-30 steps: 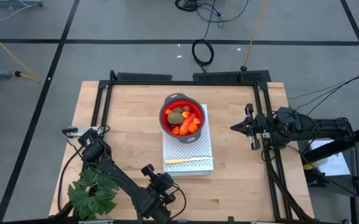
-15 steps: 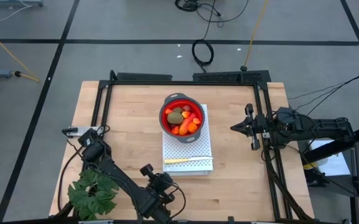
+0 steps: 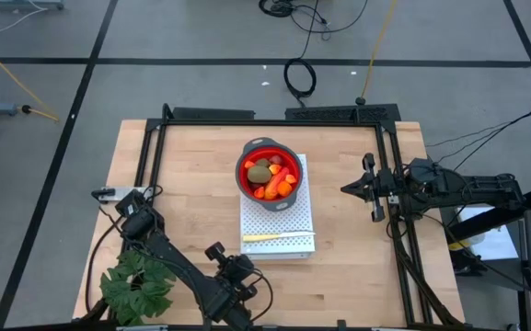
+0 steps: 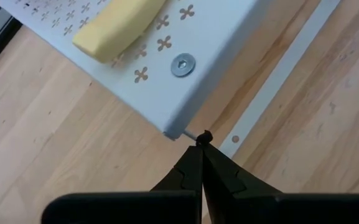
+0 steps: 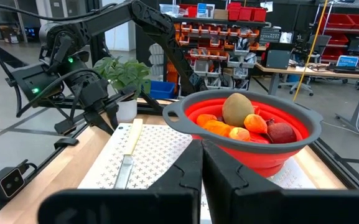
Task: Pick & Place Fruit
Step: Adjust the shelf
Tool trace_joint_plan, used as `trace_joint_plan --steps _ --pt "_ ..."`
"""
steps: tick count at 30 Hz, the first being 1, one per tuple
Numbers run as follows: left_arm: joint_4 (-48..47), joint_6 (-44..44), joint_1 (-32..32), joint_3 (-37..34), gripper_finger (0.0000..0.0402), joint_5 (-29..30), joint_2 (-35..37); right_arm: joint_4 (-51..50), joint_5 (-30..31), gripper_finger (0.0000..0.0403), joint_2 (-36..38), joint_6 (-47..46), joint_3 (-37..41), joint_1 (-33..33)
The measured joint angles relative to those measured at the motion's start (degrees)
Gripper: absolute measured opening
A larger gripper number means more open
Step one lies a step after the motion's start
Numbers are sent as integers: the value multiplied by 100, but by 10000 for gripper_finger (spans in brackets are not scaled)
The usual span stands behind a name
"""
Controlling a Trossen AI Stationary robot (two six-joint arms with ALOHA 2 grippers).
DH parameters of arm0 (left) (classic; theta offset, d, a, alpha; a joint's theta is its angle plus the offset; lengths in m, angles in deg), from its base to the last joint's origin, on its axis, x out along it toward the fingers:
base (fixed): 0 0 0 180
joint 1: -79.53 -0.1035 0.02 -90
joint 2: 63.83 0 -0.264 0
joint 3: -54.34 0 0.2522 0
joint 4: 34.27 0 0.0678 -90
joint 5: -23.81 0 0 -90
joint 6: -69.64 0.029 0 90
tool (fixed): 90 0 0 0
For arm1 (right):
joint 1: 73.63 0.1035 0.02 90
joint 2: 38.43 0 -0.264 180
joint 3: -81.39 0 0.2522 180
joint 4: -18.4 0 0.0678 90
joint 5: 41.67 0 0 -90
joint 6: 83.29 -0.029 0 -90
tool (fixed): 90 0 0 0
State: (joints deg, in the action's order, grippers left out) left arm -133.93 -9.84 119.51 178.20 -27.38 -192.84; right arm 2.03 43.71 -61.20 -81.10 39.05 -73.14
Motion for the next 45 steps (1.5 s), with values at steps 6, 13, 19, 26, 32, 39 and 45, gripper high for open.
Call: trace_joint_plan --steps 6,13,19,26,32,39,45 --pt "414 393 15 0 2 45 19 2 0 0 -1 0 0 -1" --pt "597 742 -87 0 1 312 28 2 0 0 -2 0 0 -2" --pt "692 1048 -222 0 1 369 28 2 0 0 -2 -2 0 0" --pt "520 989 -249 0 2 278 28 2 0 0 -2 -2 0 -1" --pt "380 856 -243 0 2 218 28 1 0 0 -2 -2 0 0" --pt "384 844 -196 0 4 163 139 -1 0 0 -1 -2 1 -1" --pt "553 830 102 0 3 163 709 -2 0 0 -2 19 0 0"
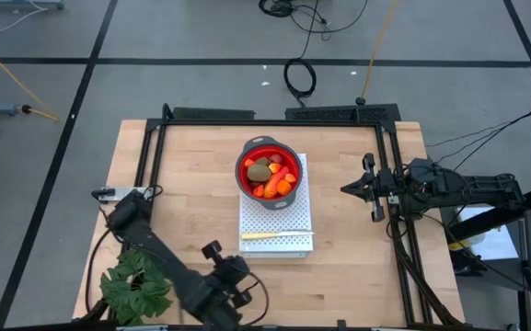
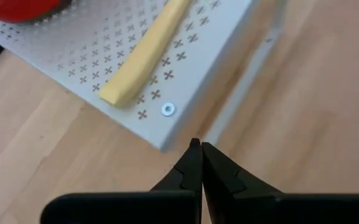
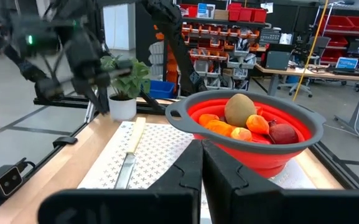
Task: Pick & Place Fruit
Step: Adjust the shelf, then return to Home Position
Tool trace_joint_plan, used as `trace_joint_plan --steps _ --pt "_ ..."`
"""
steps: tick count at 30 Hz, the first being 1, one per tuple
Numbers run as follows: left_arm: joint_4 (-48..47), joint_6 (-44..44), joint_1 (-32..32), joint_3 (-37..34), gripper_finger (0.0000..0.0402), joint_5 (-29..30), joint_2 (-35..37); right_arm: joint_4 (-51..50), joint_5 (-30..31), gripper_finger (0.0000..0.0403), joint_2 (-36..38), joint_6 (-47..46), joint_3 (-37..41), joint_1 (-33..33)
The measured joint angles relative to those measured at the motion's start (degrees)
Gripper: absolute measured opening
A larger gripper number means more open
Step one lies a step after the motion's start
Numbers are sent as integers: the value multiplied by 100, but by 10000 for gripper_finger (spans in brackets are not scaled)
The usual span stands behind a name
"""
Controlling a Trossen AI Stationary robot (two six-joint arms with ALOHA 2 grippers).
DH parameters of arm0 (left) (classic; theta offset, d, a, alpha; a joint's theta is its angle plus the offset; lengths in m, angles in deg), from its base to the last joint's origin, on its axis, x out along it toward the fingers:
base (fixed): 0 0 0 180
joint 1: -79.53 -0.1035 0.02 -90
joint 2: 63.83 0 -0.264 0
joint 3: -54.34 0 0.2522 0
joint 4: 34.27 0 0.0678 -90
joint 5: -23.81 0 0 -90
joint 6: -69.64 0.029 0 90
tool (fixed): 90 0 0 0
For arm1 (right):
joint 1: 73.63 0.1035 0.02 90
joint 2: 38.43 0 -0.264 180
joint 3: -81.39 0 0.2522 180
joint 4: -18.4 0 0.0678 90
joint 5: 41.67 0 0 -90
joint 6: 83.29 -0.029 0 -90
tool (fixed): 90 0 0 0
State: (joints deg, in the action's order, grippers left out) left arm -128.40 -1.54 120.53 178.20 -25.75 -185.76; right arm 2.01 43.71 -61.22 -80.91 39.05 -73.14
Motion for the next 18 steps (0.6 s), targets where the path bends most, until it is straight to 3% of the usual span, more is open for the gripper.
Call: trace_joint_plan --steps 6,18 --pt "149 -104 288 4 2 -91 650 0 0 0 0 186 0 0" --pt "-403 109 349 4 1 1267 1934 29 -11 0 0 326 2 -2"
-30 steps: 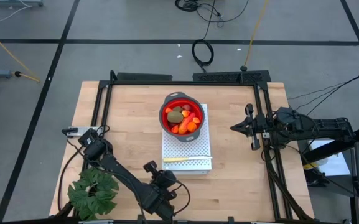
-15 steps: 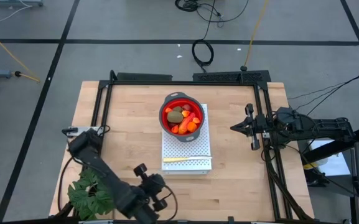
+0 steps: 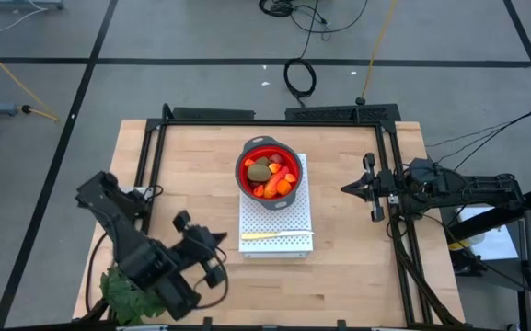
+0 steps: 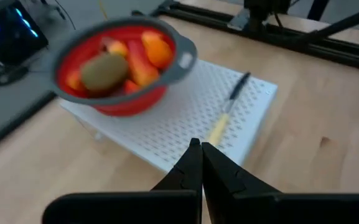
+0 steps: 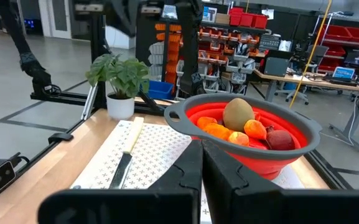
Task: Pick & Place Fruit
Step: Return to Home Position
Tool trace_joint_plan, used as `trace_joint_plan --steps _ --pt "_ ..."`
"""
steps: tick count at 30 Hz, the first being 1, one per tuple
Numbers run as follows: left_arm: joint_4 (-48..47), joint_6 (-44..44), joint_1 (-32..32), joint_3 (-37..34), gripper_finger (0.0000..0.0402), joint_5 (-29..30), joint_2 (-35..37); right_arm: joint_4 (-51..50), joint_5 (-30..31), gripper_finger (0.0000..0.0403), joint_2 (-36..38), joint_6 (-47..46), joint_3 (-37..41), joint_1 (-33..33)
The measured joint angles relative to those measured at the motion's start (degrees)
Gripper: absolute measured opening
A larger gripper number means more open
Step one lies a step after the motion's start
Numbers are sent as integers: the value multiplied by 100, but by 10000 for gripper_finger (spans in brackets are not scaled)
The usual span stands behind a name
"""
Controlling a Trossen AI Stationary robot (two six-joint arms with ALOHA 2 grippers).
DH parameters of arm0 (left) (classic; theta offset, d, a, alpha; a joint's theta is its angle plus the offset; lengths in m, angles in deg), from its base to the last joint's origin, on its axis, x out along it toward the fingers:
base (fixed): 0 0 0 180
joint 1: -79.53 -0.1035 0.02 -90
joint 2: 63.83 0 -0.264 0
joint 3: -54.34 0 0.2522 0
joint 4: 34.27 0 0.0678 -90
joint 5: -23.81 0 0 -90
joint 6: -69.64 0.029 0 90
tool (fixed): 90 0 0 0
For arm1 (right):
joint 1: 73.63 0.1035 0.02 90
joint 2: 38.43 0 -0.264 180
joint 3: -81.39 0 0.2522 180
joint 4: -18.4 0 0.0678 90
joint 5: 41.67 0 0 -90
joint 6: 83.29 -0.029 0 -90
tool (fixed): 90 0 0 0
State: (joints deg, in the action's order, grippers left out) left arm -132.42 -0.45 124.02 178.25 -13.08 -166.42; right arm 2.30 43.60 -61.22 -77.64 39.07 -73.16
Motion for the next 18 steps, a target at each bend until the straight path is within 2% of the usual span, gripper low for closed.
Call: trace_joint_plan --steps 4,8,12,18 --pt "-211 128 0 -29 1 120 371 51 -2 0 2 0 0 2" --pt "-203 142 49 -346 0 140 803 87 -2 0 1 0 -1 2" --pt "158 345 105 -946 0 204 1286 85 -4 0 0 -39 0 2" --pt "1317 1122 101 -2157 0 203 2256 84 -4 0 1 -40 0 0"
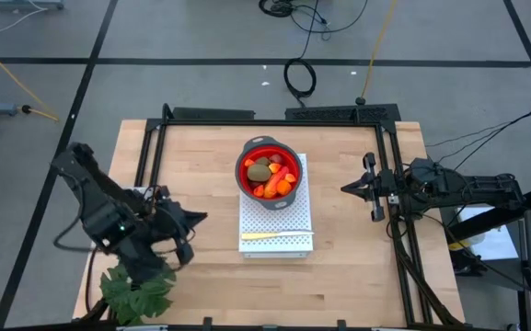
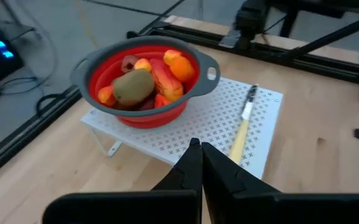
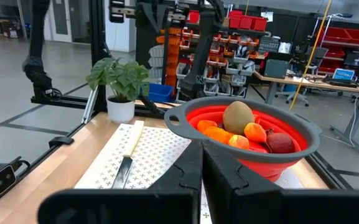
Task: Pick & Place Fruit
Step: Return to Home Position
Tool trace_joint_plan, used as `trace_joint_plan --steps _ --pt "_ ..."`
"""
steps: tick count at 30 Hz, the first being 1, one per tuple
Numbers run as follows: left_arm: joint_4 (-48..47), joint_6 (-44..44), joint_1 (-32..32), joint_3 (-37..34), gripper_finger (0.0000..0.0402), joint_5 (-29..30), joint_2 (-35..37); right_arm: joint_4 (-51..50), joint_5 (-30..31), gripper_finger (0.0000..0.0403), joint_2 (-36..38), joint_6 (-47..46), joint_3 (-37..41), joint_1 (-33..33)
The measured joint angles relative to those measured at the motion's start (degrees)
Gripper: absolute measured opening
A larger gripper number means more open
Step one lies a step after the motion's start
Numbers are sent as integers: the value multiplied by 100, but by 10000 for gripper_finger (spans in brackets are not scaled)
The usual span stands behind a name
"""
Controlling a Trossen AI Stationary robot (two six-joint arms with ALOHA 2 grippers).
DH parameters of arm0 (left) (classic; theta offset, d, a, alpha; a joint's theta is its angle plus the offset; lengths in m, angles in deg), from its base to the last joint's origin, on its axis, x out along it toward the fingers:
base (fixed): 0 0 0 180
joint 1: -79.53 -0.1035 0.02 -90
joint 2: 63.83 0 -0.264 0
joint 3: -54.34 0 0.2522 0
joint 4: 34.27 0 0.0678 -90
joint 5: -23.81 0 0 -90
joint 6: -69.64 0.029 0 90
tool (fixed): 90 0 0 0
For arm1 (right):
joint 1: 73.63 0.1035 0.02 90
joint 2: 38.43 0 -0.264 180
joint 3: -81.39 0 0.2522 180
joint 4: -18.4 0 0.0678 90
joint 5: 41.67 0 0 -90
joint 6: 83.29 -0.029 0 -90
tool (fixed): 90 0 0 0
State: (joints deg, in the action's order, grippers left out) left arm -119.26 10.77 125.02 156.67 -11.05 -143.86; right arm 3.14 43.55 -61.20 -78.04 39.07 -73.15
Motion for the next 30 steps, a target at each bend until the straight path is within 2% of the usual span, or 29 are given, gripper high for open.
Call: trace_joint_plan --steps 7,13,19,23,30 --pt "1859 1391 -241 -1457 0 -535 1232 1 0 0 -1 -4 0 1" --pt "3502 2826 -760 -2670 0 -1500 2289 -2 6 0 1 -5 0 0" --pt "4772 3785 -1421 -3800 0 -2646 3342 -5 9 0 -1 -6 0 -1" --pt "5322 4208 -1852 -4423 0 -3247 4045 -53 13 0 0 -6 0 1" --pt "5434 4602 -2532 -4993 0 -3845 5000 -56 13 0 -1 -8 0 0"
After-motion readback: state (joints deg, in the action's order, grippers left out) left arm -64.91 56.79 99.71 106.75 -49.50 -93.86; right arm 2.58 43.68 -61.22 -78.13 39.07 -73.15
